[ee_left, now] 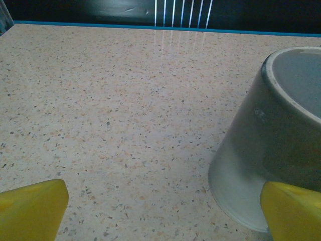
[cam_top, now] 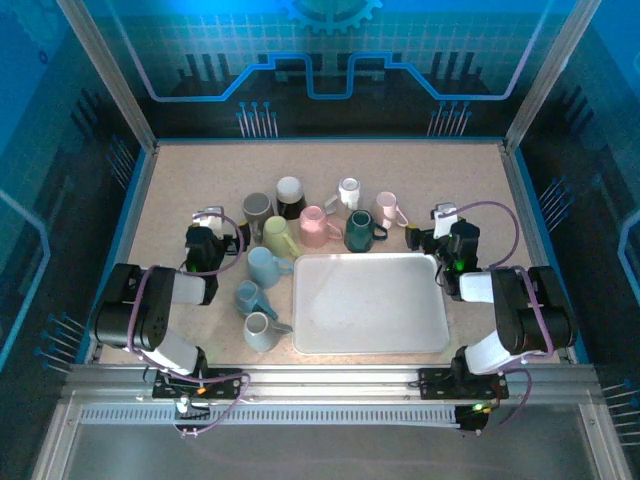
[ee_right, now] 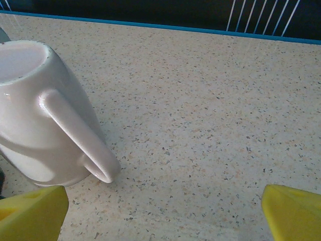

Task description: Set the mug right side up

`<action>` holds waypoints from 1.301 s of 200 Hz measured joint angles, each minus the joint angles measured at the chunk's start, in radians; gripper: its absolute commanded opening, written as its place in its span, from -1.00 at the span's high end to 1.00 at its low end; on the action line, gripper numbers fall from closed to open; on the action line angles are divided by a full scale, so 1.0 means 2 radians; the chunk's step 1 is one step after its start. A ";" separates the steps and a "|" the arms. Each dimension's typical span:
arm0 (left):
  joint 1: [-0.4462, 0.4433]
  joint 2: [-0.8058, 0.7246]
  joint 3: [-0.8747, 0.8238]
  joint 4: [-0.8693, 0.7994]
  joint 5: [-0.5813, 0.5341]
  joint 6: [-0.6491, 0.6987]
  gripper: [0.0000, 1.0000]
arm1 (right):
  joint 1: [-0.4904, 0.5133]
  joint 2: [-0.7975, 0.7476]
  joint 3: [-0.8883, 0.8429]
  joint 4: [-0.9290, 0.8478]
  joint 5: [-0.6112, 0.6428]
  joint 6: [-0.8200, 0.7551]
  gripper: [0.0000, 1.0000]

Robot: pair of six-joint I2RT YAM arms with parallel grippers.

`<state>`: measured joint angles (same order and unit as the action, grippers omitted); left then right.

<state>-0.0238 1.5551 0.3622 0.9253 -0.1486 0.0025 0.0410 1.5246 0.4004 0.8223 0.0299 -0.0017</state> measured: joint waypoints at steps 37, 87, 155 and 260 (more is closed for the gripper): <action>0.000 0.000 0.000 0.000 0.000 0.000 -0.98 | 0.000 0.000 0.000 0.000 0.000 0.000 -1.00; 0.000 0.000 0.000 0.000 0.000 0.000 -0.98 | 0.000 0.000 0.000 0.000 0.000 0.000 -0.99; -0.004 -0.003 0.000 -0.001 -0.001 0.000 -0.98 | -0.002 0.000 -0.002 0.007 -0.016 0.000 -0.99; -0.012 -0.251 -0.004 -0.142 -0.087 -0.028 -0.98 | 0.060 -0.274 -0.030 -0.054 0.020 0.018 -0.99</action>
<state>-0.0475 1.0538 0.3546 0.6411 -0.3225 -0.0528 0.1616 0.9760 0.3397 0.7151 0.0700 0.0341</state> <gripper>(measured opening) 0.989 0.997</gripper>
